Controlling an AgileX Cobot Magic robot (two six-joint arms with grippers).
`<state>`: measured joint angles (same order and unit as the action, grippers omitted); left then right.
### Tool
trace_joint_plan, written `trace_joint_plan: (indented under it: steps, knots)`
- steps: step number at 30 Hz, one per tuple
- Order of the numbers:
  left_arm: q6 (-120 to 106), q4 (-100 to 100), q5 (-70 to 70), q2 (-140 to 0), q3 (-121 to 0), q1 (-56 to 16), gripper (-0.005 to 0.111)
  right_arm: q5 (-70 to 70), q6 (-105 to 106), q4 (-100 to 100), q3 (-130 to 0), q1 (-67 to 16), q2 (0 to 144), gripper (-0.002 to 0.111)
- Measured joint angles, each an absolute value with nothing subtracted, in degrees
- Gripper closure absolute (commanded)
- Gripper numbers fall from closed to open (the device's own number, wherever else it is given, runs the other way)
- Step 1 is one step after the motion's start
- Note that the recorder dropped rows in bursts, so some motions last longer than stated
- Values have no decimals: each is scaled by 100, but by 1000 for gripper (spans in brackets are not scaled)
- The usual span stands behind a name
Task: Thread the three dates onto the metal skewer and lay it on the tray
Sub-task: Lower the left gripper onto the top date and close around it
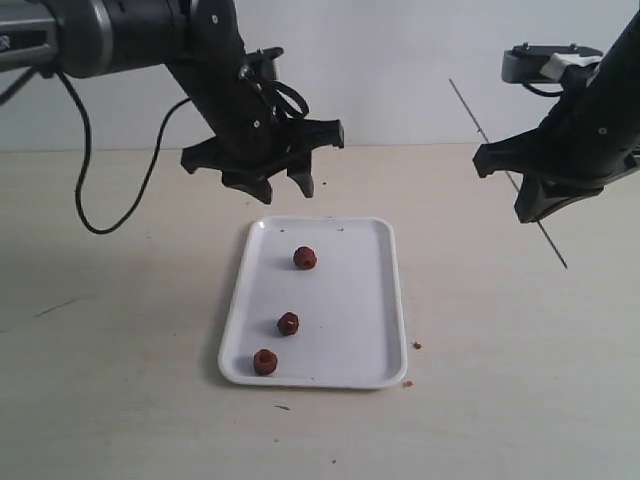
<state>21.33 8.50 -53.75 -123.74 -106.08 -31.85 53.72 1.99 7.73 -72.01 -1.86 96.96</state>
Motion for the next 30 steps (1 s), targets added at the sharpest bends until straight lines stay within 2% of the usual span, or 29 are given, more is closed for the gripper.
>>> trace_joint_plan:
  steps: [14,30]
  knots:
    - [2214,1350,-6211,-13945,-12008,-3194,55,5351,417,972,-7201,-186,9898,108]
    - [2786,1199,-6154,-14301,-12100,-3194,55,5250,430,1009,-7201,-186,9898,108]
